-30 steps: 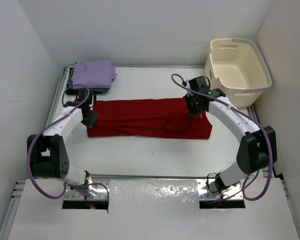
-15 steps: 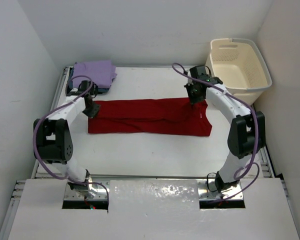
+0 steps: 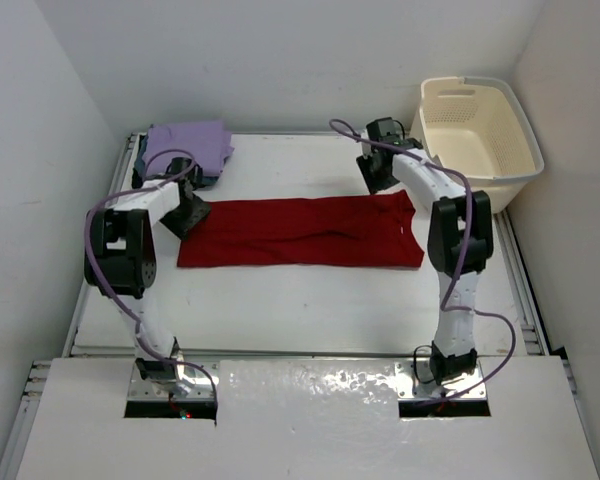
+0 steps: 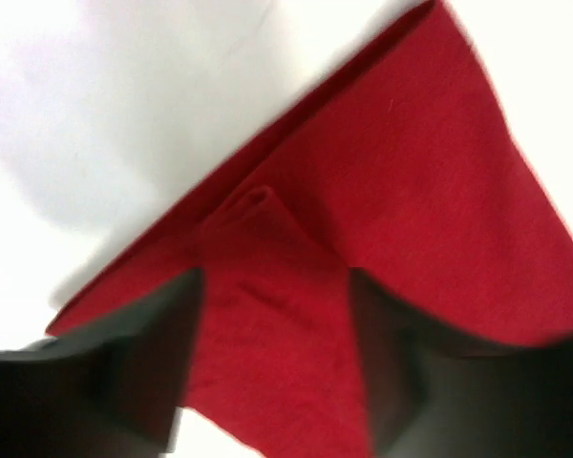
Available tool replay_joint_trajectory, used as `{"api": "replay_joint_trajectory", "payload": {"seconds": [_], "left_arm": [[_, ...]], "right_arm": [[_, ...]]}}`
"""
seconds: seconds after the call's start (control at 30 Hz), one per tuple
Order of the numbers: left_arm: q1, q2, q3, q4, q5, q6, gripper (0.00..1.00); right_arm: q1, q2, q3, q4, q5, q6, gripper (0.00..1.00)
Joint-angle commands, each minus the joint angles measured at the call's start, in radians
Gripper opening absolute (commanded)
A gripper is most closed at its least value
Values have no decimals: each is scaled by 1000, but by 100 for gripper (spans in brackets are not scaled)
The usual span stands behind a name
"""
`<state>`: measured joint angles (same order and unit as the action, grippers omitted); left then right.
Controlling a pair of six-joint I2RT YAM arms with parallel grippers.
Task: Fold and stack the t-shirts
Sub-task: Fold the other side of the tshirt into a rectangle
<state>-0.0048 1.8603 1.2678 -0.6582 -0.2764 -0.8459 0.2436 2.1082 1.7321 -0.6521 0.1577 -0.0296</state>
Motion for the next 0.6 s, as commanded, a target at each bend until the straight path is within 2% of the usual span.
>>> {"api": "replay_joint_trajectory", "payload": {"seconds": [0.0, 0.03, 0.07, 0.1, 0.17, 0.33, 0.37, 0.47, 0.57], "left_arm": [[34, 25, 90, 13, -10, 30, 70], [34, 27, 108, -4, -17, 27, 90], [35, 23, 129, -17, -23, 34, 100], [34, 19, 139, -27, -33, 41, 100], [35, -1, 162, -55, -73, 45, 100], [39, -47, 188, -92, -96, 74, 100], [37, -64, 183, -86, -87, 79, 100], [39, -98, 150, -49, -52, 94, 100], [37, -115, 120, -31, -24, 105, 100]], "right_arm": [[-6, 88, 155, -6, -1, -4, 54], [-6, 107, 187, -21, -3, 20, 69], [-6, 116, 204, -30, -13, 22, 83], [-6, 108, 202, -21, -18, 25, 99], [-6, 72, 166, -6, -38, 68, 99], [-6, -175, -162, 100, -84, 128, 99], [-4, -207, -260, 130, -140, 143, 99], [-4, -295, -420, 202, -255, 212, 99], [0, -318, -506, 270, -332, 263, 99]]}}
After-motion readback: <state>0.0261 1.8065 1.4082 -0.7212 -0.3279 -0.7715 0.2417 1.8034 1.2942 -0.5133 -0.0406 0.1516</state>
